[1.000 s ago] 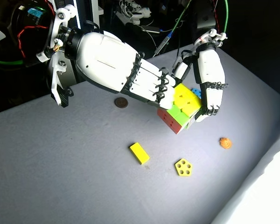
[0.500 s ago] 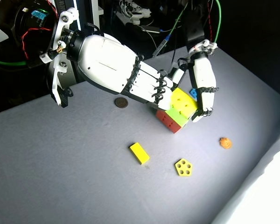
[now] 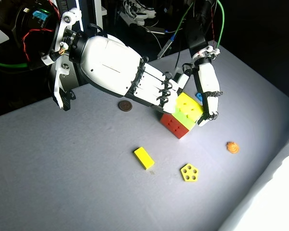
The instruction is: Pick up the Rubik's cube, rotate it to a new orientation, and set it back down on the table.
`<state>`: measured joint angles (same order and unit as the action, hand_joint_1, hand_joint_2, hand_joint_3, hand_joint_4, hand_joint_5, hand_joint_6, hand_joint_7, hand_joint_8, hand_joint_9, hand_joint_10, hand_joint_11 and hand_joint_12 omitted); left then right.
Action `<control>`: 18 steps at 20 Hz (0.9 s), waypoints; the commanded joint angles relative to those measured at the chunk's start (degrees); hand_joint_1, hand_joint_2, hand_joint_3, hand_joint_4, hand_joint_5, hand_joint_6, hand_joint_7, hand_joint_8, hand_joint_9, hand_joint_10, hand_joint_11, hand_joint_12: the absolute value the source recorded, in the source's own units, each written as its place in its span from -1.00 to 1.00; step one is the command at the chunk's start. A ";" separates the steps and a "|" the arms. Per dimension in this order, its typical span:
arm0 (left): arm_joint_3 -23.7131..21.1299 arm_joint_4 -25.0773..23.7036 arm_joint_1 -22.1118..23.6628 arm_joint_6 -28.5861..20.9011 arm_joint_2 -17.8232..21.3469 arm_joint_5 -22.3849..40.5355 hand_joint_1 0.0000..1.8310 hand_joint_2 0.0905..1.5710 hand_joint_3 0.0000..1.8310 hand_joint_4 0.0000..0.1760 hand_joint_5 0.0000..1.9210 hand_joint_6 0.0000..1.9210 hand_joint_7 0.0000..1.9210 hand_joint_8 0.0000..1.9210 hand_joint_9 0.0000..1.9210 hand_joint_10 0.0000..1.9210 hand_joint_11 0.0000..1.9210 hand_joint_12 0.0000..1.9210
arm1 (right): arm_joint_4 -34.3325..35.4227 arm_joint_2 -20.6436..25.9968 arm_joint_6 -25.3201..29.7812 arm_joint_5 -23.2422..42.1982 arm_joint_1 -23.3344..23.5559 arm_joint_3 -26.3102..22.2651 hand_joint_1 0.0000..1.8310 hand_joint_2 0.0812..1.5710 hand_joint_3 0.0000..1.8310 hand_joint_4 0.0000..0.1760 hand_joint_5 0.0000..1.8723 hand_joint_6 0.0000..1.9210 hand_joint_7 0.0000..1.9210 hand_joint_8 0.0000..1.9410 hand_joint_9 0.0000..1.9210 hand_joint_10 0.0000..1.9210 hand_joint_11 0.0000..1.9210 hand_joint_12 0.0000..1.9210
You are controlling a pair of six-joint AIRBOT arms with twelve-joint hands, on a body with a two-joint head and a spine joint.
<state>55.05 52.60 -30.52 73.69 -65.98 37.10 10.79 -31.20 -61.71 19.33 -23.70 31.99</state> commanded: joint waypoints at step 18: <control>0.13 -4.87 -1.58 -3.47 -0.30 5.27 -0.28 0.39 -1.00 -1.00 -0.76 -0.80 -0.60 -0.76 -0.69 -0.33 -1.00 0.46 | -0.23 0.04 0.50 4.78 0.74 -0.19 -1.00 0.61 -0.99 -1.00 -1.00 -1.00 -0.95 -0.99 -0.94 -0.98 -1.00 -1.00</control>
<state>55.22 50.11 -32.45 70.89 -66.30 38.20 10.79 -31.20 -61.56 17.96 -23.70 31.99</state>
